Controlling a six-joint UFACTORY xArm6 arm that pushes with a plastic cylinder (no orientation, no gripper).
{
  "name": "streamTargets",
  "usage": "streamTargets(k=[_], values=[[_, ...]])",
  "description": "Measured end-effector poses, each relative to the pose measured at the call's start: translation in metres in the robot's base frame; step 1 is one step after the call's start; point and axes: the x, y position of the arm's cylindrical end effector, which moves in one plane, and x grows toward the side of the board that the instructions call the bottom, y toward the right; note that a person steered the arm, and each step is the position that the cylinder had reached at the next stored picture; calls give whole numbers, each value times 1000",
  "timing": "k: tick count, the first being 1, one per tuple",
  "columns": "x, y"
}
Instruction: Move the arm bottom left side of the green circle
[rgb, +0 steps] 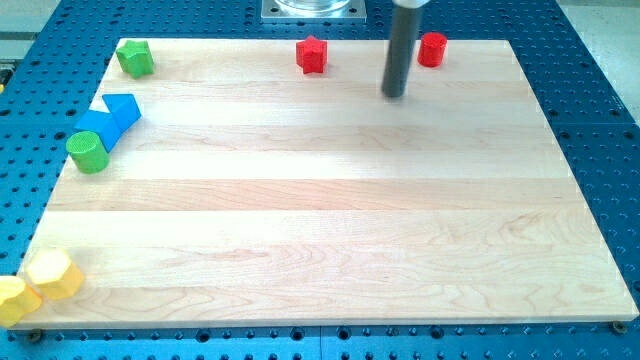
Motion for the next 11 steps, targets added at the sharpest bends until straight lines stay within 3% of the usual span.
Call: streamTargets(k=[1,2,6,9,11], values=[[44,-58],[59,-89],[81,-187],[145,-346],[152,-378]])
